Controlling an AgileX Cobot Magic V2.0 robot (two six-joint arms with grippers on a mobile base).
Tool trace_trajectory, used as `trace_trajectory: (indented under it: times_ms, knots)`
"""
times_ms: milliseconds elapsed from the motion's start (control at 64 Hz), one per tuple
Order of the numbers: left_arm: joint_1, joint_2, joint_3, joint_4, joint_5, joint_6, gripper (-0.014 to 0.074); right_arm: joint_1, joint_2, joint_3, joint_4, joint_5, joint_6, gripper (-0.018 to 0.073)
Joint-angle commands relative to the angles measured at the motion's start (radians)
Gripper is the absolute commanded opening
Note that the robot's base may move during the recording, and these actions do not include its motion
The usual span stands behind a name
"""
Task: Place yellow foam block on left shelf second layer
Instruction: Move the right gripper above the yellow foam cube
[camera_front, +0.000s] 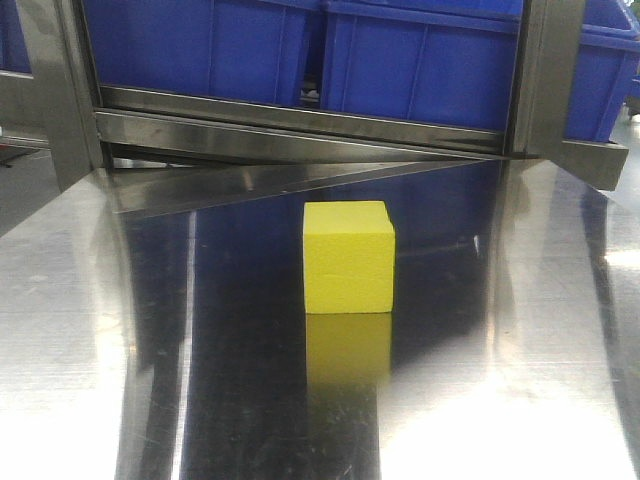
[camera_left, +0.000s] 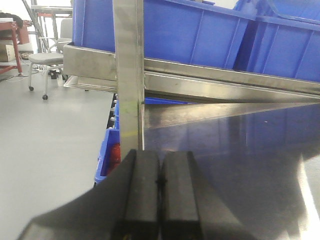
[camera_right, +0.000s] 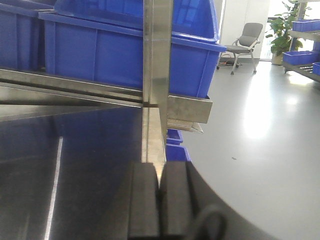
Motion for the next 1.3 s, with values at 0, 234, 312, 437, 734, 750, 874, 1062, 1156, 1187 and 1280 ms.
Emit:
trace_trajectory:
  times_ms: [0, 234, 312, 437, 734, 750, 874, 1062, 1156, 1187, 1280]
  knots:
    - [-0.003, 0.004, 0.026, -0.007, -0.083, -0.004, 0.0136, -0.005, -0.017, -0.022, -0.009, -0.084, -0.009, 0.0036]
    - [-0.003, 0.004, 0.026, -0.007, -0.083, -0.004, 0.0136, -0.005, -0.017, -0.022, -0.009, -0.084, -0.009, 0.0036]
    - [-0.003, 0.004, 0.026, -0.007, -0.083, -0.004, 0.0136, -0.005, -0.017, -0.022, -0.009, -0.084, -0.009, 0.0036]
    - [-0.003, 0.004, 0.026, -0.007, -0.083, -0.004, 0.0136, -0.005, -0.017, -0.022, -0.009, -0.084, -0.009, 0.0036]
    - [-0.003, 0.004, 0.026, -0.007, -0.083, -0.004, 0.0136, -0.005, -0.017, -0.022, -0.009, -0.159, -0.009, 0.0036]
    - [-0.003, 0.004, 0.026, -0.007, -0.083, -0.004, 0.0136, -0.005, -0.017, -0.022, -0.009, -0.166, -0.009, 0.0036]
    - [-0.003, 0.004, 0.026, -0.007, -0.083, -0.004, 0.0136, -0.005, -0.017, -0.022, 0.038, -0.204, 0.039, 0.0036]
    - [-0.003, 0.004, 0.026, -0.007, -0.083, -0.004, 0.0136, -0.005, -0.005, -0.12, 0.076, -0.065, 0.089, 0.0036]
    - [-0.003, 0.004, 0.026, -0.007, -0.083, -0.004, 0.0136, -0.005, 0.053, -0.231, 0.076, 0.04, 0.089, 0.0036]
    - [-0.003, 0.004, 0.026, -0.007, -0.083, -0.004, 0.0136, -0.002, 0.084, -0.27, 0.076, 0.072, 0.088, 0.0036]
    - [-0.003, 0.004, 0.026, -0.007, -0.083, -0.004, 0.0136, 0.013, 0.194, -0.372, 0.076, 0.14, 0.088, 0.0075]
